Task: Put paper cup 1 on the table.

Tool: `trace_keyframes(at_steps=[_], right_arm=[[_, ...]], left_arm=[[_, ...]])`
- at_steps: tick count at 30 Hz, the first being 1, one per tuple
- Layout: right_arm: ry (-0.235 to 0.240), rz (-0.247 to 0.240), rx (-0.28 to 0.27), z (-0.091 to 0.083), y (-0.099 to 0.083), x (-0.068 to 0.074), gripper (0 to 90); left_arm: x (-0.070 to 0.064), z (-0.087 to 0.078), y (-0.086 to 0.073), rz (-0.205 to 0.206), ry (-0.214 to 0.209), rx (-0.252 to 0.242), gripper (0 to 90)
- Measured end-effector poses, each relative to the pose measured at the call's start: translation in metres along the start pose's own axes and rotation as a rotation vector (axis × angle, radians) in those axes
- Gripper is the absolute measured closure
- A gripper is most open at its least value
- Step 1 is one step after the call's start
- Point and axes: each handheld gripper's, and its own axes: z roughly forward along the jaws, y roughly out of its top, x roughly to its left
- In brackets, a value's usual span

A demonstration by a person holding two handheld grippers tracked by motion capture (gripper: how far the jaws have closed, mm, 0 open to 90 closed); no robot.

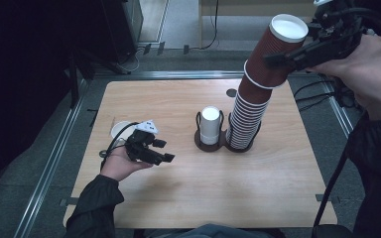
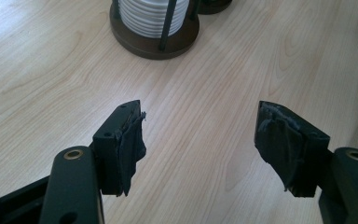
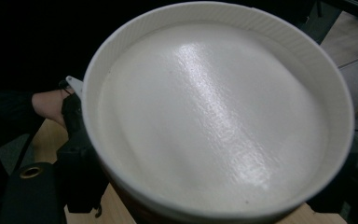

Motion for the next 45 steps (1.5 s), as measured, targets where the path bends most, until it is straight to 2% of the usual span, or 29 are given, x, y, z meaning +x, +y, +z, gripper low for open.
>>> trace_keyframes(at_steps=[14,19,22,28,37,45], right_arm=[[0.035,-0.041,-0.001,-0.003,-0.010,0.025,18.1],[0.074,-0.042,-0.007,0.001,-0.016,0.033,18.1],[0.090,-0.033,-0.006,0.005,-0.020,0.036,18.1],[0.099,-0.052,0.015,0.017,-0.032,0.043,18.1],[0.143,-0.061,0.050,0.038,-0.057,0.052,18.1],[0.158,-0.102,0.035,0.051,-0.073,0.063,18.2]], left_arm=[[0.000,0.001,0.001,-0.001,0.005,0.005,30.6],[0.001,-0.001,0.001,-0.002,0.014,-0.002,30.1],[0.001,-0.001,0.001,-0.002,0.015,-0.006,30.0],[0.000,-0.002,0.001,0.002,0.015,-0.011,29.6],[0.000,-0.002,0.002,0.005,0.012,-0.021,29.0],[-0.002,-0.002,0.002,0.019,0.004,-0.029,29.3]])
